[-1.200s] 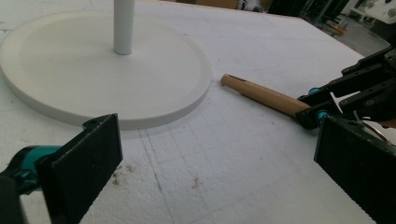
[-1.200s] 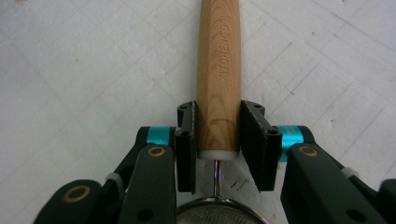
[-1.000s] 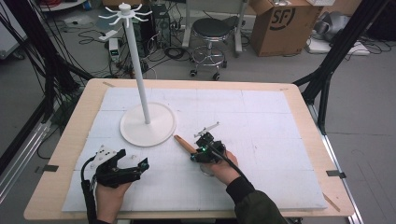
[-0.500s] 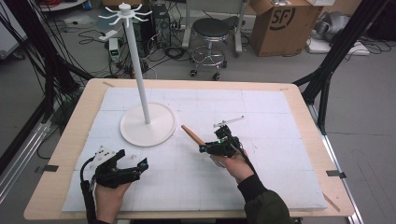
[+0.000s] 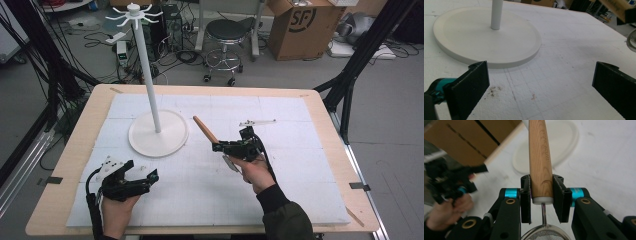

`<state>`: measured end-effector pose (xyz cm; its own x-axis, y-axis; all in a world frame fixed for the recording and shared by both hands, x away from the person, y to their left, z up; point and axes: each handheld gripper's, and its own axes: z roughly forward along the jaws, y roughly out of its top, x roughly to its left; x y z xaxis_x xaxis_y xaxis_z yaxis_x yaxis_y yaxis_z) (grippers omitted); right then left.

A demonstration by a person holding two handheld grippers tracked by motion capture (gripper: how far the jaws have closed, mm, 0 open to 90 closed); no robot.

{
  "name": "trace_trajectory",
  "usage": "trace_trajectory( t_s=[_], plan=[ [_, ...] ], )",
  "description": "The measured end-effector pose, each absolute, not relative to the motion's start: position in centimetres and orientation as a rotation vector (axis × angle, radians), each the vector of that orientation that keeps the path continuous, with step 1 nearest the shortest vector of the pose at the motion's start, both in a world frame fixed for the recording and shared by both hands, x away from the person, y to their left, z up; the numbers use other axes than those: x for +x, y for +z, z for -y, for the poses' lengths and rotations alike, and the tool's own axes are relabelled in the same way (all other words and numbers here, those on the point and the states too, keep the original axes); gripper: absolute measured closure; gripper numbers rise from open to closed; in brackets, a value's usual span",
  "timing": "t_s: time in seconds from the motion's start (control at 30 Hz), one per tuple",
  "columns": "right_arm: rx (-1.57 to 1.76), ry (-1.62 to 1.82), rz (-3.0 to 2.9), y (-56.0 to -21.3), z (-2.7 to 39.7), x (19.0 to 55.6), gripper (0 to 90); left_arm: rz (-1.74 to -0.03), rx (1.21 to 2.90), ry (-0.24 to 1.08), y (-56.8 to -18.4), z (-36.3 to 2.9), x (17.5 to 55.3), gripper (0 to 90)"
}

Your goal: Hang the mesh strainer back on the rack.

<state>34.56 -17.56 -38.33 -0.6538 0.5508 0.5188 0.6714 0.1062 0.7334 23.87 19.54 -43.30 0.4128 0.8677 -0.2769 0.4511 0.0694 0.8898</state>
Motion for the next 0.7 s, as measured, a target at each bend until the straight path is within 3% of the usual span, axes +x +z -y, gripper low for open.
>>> trace_trajectory(
  t_s=[0.7],
  plan=[
    [-1.104,-1.943,2.164,-32.8,14.7,35.6,72.0,-1.206,1.542,0.463,-43.2,-19.9,23.6,1.6]
  ],
)
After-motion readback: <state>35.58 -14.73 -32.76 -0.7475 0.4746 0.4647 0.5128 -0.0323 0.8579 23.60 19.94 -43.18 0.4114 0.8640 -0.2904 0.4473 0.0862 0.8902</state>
